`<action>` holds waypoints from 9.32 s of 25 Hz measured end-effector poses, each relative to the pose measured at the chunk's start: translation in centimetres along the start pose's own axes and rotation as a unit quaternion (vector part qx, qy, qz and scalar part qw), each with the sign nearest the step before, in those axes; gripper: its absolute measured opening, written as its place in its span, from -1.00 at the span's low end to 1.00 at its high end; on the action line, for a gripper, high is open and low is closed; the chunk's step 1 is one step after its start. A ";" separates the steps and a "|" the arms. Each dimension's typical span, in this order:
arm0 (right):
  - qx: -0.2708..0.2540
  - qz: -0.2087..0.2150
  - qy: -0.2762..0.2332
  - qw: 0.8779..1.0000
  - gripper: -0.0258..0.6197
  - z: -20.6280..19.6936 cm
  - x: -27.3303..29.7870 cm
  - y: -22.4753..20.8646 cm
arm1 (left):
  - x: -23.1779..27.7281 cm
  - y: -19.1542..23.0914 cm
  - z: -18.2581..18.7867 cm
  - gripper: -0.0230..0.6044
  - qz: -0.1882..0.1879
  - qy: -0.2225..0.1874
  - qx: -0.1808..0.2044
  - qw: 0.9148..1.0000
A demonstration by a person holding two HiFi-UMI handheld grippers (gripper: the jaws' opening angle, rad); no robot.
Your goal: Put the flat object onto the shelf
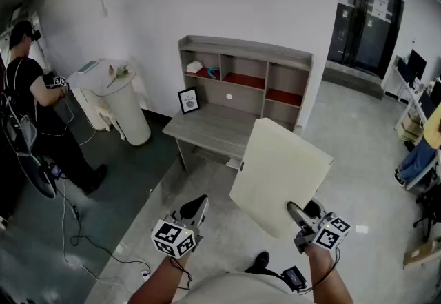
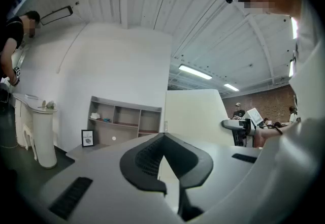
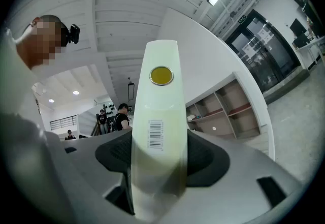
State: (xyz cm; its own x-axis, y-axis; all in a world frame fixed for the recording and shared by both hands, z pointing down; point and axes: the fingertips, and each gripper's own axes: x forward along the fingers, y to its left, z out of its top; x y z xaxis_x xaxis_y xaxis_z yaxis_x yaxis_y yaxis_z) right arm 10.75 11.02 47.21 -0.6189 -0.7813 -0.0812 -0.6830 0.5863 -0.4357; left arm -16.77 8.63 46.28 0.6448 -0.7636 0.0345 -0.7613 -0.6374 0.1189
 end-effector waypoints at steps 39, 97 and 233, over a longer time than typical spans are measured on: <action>0.022 0.026 0.016 0.999 -0.01 8.7 2.6 -23.0 | 25.8 -3.4 -1.3 -0.88 -0.008 0.007 -0.021 1.000; -0.040 0.111 -0.017 0.993 -0.02 18.7 48.4 -28.2 | 41.8 35.0 9.9 -0.88 -0.021 -0.004 0.040 0.999; -0.199 0.060 0.066 0.976 -0.86 6.6 25.5 -18.6 | 31.9 10.3 2.5 -0.88 -0.037 0.004 0.059 0.998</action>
State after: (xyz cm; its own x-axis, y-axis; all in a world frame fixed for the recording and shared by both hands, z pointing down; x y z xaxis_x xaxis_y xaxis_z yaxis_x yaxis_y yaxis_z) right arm 10.25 -21.19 47.34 -0.7300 -0.6832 0.0180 -0.6832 0.7288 -0.0459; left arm -4.27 -22.56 46.08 0.6998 -0.7134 0.0374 -0.7139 -0.7002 0.0036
